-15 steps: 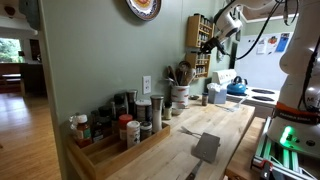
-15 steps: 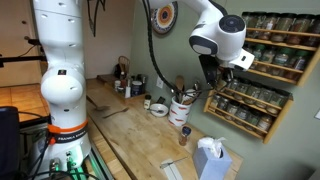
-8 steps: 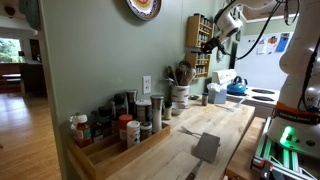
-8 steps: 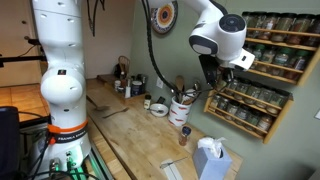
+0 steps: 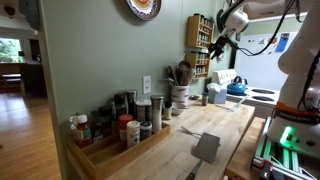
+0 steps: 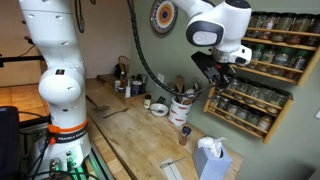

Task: Move the spice bottle to the bottom rack

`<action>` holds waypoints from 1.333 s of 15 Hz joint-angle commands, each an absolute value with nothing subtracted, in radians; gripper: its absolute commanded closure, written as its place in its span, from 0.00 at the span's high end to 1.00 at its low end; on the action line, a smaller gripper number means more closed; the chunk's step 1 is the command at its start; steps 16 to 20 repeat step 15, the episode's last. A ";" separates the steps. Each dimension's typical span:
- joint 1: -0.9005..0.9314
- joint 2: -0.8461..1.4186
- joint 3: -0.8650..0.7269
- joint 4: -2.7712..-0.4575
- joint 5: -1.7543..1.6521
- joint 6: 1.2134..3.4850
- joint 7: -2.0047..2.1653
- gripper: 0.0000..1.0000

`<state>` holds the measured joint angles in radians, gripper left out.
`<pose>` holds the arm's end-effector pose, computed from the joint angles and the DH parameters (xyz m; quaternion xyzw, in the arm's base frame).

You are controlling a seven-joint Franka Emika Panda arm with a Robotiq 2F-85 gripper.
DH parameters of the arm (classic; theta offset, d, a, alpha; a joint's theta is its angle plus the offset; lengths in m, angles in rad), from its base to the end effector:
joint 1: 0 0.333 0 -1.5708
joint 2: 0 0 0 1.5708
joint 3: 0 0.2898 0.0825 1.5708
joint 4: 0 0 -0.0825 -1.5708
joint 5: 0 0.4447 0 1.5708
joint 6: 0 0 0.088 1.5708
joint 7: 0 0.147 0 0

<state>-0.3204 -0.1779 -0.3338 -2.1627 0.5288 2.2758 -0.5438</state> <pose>0.4922 -0.3449 0.4164 -0.9400 0.1935 -0.2481 0.1318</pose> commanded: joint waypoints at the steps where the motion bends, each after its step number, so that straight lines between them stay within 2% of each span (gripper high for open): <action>1: -0.311 -0.346 -0.324 -2.243 0.284 2.122 -0.484 0.85; 3: -0.302 -0.419 -0.293 -2.258 0.161 2.054 -0.441 0.99; 4: -0.299 -0.448 -0.273 -2.264 0.105 2.028 -0.408 1.00; 9: -0.232 -0.569 -0.179 -2.278 0.000 1.852 -0.295 1.00; 10: -0.230 -0.515 -0.220 -2.236 0.028 1.896 -0.308 1.00; 20: -0.215 -0.520 -0.229 -2.233 0.029 1.888 -0.300 1.00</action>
